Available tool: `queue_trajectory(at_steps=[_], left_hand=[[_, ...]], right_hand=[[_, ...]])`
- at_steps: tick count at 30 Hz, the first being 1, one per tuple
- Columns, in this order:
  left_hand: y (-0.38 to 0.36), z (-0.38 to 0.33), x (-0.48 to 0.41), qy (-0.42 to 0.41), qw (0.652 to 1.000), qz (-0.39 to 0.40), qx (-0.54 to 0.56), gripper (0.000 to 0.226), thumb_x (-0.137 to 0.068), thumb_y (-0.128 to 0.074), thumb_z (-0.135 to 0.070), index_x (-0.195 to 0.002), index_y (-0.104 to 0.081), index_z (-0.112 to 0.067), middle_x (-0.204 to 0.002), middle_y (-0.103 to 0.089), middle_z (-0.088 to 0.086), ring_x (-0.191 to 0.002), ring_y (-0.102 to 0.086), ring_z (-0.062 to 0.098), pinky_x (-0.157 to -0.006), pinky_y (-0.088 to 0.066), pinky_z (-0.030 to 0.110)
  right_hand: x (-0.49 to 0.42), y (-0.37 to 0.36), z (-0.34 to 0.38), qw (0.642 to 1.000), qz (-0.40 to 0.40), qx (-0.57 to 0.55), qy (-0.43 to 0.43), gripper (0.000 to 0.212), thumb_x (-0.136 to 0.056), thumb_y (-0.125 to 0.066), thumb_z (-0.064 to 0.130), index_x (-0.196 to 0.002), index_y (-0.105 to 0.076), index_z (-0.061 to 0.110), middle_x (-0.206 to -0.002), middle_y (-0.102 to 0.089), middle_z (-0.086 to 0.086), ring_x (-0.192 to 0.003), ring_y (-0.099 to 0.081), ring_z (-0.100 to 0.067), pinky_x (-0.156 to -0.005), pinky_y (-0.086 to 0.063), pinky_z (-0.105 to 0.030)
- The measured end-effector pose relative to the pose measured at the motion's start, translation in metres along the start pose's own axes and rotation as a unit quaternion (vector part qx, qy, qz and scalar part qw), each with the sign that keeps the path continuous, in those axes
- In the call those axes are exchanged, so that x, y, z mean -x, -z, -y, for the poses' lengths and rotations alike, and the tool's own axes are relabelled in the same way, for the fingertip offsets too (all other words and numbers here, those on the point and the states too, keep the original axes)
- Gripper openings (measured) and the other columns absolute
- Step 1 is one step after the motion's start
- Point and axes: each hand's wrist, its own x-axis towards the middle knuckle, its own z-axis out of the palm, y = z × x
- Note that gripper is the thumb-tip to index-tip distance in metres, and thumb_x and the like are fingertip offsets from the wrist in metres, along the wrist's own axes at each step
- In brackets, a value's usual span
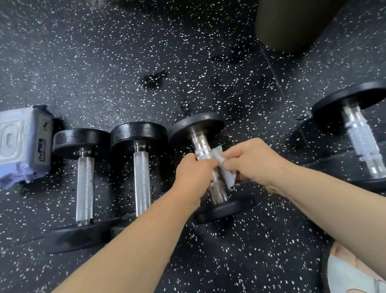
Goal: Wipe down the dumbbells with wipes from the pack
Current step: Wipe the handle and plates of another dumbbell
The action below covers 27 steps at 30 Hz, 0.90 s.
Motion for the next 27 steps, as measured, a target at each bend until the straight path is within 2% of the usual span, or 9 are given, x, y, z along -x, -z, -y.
queue_trajectory(at_steps=[3,7,11,13,16,21,23,25,27], left_hand=[[-0.013,-0.005,-0.014,0.073,0.995,-0.018,0.072,0.038,-0.086,-0.061,-0.026,-0.120,-0.056,-0.009,-0.108,-0.066,0.013,-0.098,-0.065,0.030,-0.086,-0.054,0.045],[-0.026,-0.009,-0.019,0.080,0.992,-0.040,0.090,0.042,-0.097,-0.045,-0.040,-0.124,-0.053,-0.009,-0.096,-0.062,0.008,-0.079,-0.058,0.020,-0.069,-0.049,0.033],[-0.032,-0.010,-0.007,0.020,0.997,-0.032,0.071,0.044,-0.099,-0.037,-0.045,-0.110,-0.056,-0.008,-0.083,-0.057,0.006,-0.069,-0.052,0.017,-0.062,-0.045,0.031],[-0.033,-0.011,-0.001,-0.012,0.999,-0.023,0.028,0.049,-0.098,-0.033,-0.053,-0.107,-0.053,-0.009,-0.081,-0.059,0.006,-0.071,-0.055,0.019,-0.066,-0.047,0.033],[-0.032,-0.019,0.004,-0.051,0.998,-0.027,-0.011,0.047,-0.098,-0.030,-0.056,-0.102,-0.048,-0.013,-0.087,-0.063,0.007,-0.076,-0.061,0.020,-0.071,-0.051,0.036],[-0.029,-0.026,0.006,-0.066,0.997,-0.031,0.012,0.035,-0.093,-0.043,-0.055,-0.095,-0.049,-0.021,-0.088,-0.062,0.006,-0.081,-0.062,0.024,-0.081,-0.055,0.045],[-0.028,-0.024,0.006,-0.060,0.997,-0.026,0.030,0.017,-0.088,-0.056,-0.039,-0.096,-0.050,-0.025,-0.089,-0.061,0.003,-0.083,-0.060,0.022,-0.084,-0.053,0.044],[-0.027,-0.021,0.007,-0.057,0.998,-0.014,0.031,0.017,-0.086,-0.062,-0.019,-0.098,-0.052,-0.025,-0.084,-0.059,0.003,-0.075,-0.056,0.018,-0.073,-0.050,0.035],[-0.026,-0.019,0.009,-0.065,0.997,-0.012,0.030,0.024,-0.083,-0.061,-0.005,-0.095,-0.051,-0.024,-0.080,-0.058,0.004,-0.070,-0.054,0.018,-0.066,-0.047,0.034]], right_hand=[[-0.001,0.006,0.010,0.976,-0.019,-0.211,-0.057,0.023,-0.092,-0.054,-0.004,-0.110,-0.067,0.002,-0.104,-0.072,-0.014,-0.082,-0.070,-0.017,-0.066,-0.058,-0.025],[0.006,0.011,0.020,0.906,0.011,-0.413,-0.090,0.026,-0.095,-0.039,-0.009,-0.110,-0.059,-0.003,-0.102,-0.069,-0.017,-0.091,-0.068,-0.024,-0.079,-0.056,-0.033],[0.017,0.017,0.035,0.871,0.058,-0.483,-0.069,0.026,-0.091,-0.035,-0.015,-0.106,-0.057,-0.011,-0.107,-0.060,-0.031,-0.105,-0.062,-0.035,-0.099,-0.049,-0.044],[0.022,0.024,0.042,0.858,0.044,-0.507,-0.063,0.036,-0.090,-0.031,-0.017,-0.121,-0.049,-0.021,-0.123,-0.052,-0.042,-0.114,-0.059,-0.041,-0.102,-0.046,-0.050],[0.029,0.036,0.048,0.819,0.066,-0.568,-0.053,0.042,-0.094,-0.034,-0.012,-0.135,-0.036,-0.019,-0.136,-0.047,-0.034,-0.122,-0.055,-0.041,-0.101,-0.047,-0.049],[0.015,0.035,0.053,0.771,0.043,-0.633,-0.058,0.024,-0.091,-0.035,-0.008,-0.111,-0.049,-0.011,-0.124,-0.055,-0.022,-0.117,-0.057,-0.030,-0.106,-0.043,-0.044],[0.002,0.030,0.053,0.760,0.042,-0.644,-0.072,0.012,-0.087,-0.037,-0.001,-0.093,-0.048,0.001,-0.094,-0.054,-0.007,-0.088,-0.056,-0.018,-0.107,-0.041,-0.038],[-0.007,0.026,0.053,0.772,0.029,-0.629,-0.086,0.008,-0.081,-0.042,0.007,-0.082,-0.049,0.004,-0.077,-0.047,-0.008,-0.069,-0.046,-0.018,-0.096,-0.047,-0.030],[-0.009,0.024,0.051,0.777,0.016,-0.623,-0.094,0.015,-0.086,-0.042,0.016,-0.085,-0.051,0.004,-0.078,-0.054,-0.011,-0.067,-0.049,-0.019,-0.073,-0.053,-0.024]])
